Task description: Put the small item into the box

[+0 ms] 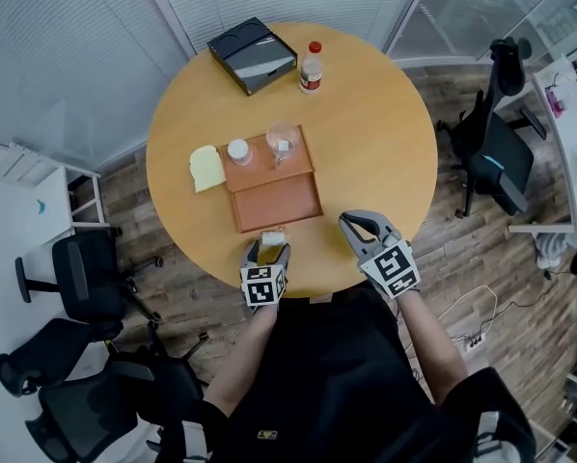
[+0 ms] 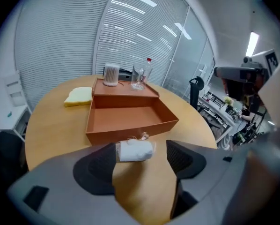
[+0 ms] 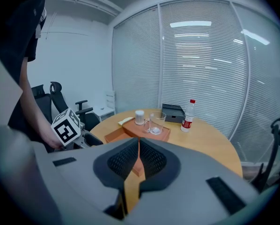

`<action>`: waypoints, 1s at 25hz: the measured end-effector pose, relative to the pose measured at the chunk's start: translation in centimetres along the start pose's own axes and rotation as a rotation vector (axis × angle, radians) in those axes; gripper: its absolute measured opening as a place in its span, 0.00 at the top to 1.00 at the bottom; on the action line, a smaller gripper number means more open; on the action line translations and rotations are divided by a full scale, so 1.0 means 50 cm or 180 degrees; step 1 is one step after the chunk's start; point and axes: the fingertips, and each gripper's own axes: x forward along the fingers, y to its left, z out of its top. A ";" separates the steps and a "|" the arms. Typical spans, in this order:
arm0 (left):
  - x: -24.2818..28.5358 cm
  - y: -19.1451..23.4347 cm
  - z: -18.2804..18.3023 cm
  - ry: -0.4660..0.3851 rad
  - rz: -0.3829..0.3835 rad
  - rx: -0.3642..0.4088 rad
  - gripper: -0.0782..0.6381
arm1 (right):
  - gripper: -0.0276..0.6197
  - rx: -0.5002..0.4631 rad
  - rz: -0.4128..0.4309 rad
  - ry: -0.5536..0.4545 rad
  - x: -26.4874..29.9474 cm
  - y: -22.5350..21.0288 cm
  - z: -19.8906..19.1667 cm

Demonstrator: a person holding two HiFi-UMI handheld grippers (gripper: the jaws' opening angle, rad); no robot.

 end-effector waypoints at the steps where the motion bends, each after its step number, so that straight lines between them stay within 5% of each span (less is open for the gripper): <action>1: 0.006 0.004 -0.006 0.0043 0.0068 -0.0049 0.43 | 0.94 0.0005 -0.0001 0.0011 -0.002 0.000 -0.003; 10: 0.042 0.023 -0.036 0.0243 0.0333 -0.0181 0.42 | 0.94 0.0056 -0.0026 0.0098 -0.012 -0.006 -0.027; 17: 0.063 0.019 -0.037 0.0317 0.0352 -0.0044 0.43 | 0.94 0.0056 0.0000 0.0140 -0.010 0.001 -0.036; 19: 0.064 0.023 -0.037 0.0375 0.0403 -0.0002 0.52 | 0.94 0.0055 0.0001 0.0144 -0.011 0.000 -0.036; 25: 0.061 0.021 -0.027 0.0341 0.0410 -0.0035 0.52 | 0.94 0.0049 -0.0021 0.0123 -0.012 -0.011 -0.029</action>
